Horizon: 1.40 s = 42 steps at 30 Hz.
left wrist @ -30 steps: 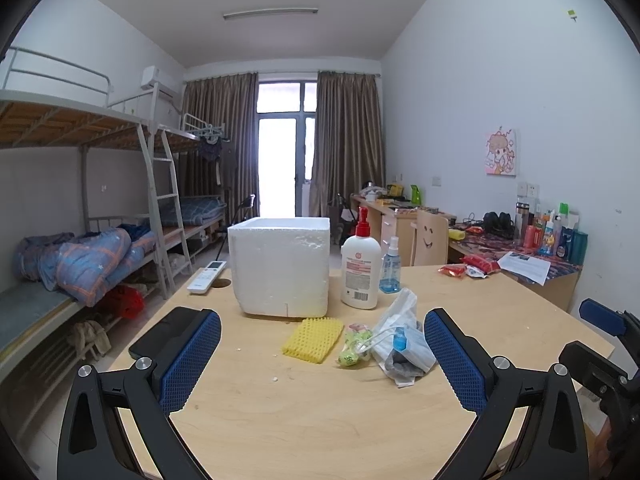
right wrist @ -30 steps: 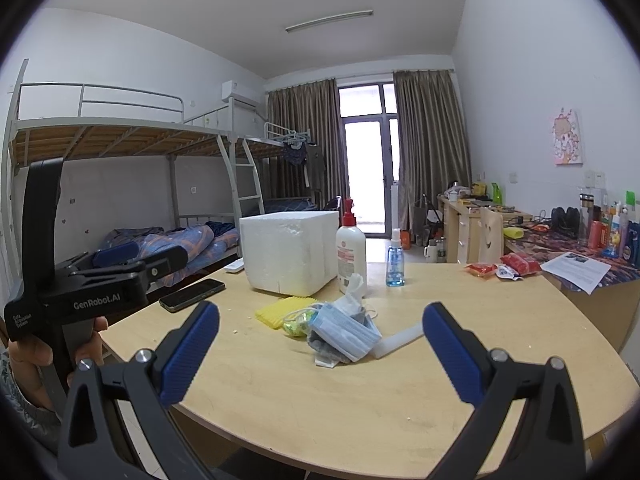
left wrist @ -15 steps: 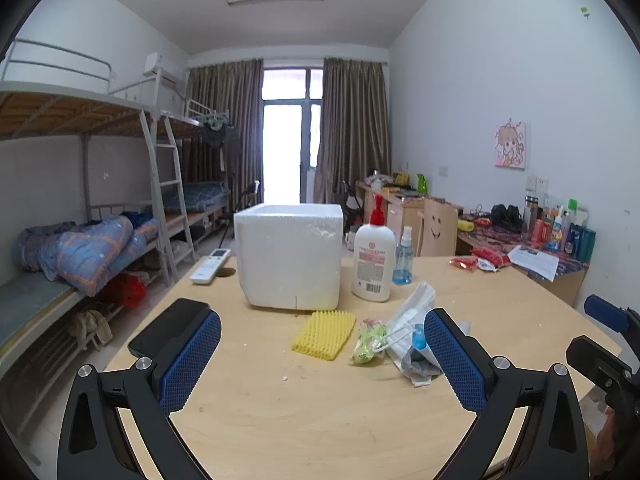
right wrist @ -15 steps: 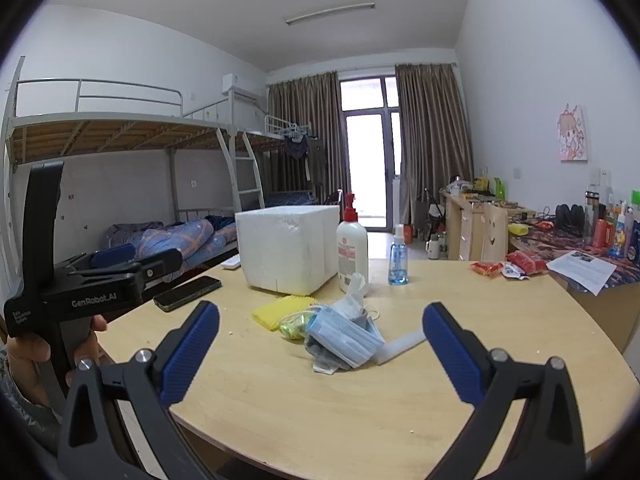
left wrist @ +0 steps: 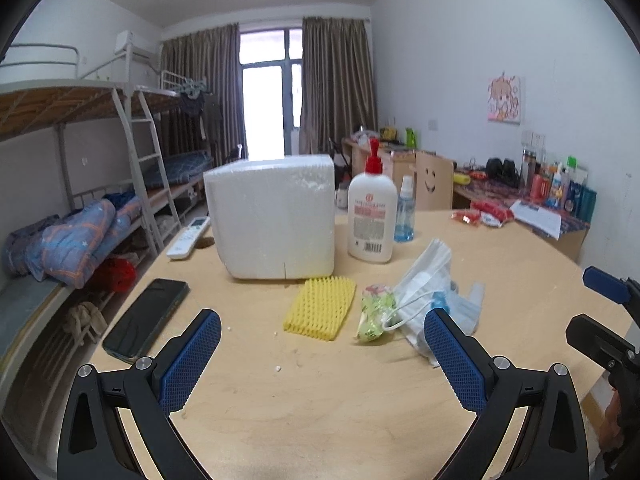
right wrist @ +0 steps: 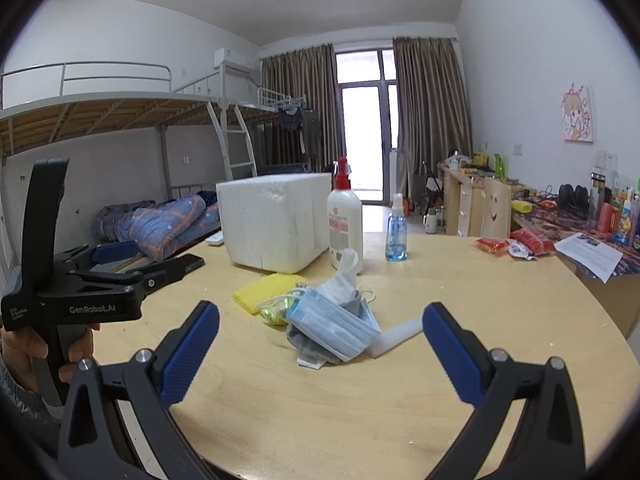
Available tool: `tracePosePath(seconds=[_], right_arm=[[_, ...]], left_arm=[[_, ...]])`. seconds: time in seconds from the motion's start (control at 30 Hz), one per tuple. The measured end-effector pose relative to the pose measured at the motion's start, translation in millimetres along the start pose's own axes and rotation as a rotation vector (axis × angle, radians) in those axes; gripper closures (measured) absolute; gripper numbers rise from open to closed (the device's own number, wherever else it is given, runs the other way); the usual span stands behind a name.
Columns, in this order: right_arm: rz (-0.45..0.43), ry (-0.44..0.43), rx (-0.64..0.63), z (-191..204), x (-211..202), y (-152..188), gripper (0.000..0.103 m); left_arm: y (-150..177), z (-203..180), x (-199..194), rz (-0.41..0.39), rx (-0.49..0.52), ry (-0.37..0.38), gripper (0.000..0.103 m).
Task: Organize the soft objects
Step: 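Grasp the yellow foam net with the left tool while the right tool grasps the blue mask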
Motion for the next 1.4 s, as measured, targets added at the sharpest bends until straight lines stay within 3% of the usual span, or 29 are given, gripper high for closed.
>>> tracePosePath(seconds=[0.47, 0.73, 1.0, 1.23, 1.4], right_arm=[[0.118, 0.000, 0.017, -16, 46, 6, 0.000], [0.182, 0.006, 0.019, -24, 71, 9, 0.000], [0.255, -0.003, 0.013, -28, 95, 13, 0.000], [0.311, 0.000, -0.012, -31, 112, 17, 0.001], [0.344, -0.020, -0.036, -30, 119, 21, 0.006]], left_arm=[[4, 11, 80, 0.176, 0.009, 0.039, 0.003], [7, 13, 119, 0.265, 0.016, 0.093, 0.015], [20, 18, 158, 0.413, -0.012, 0.148, 0.034], [20, 20, 167, 0.434, -0.007, 0.175, 0.042], [21, 17, 171, 0.448, 0.022, 0.207, 0.048]])
Point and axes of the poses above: each gripper's, at about its wrist camera, not at the fingertips, and x roughly the way its jaws point, z to its left, y to its underside, the point moved 5 cm from there along x, roughly the way its jaws point, and after that the axes turned 3 degrees about x, right-handed, at the moved point
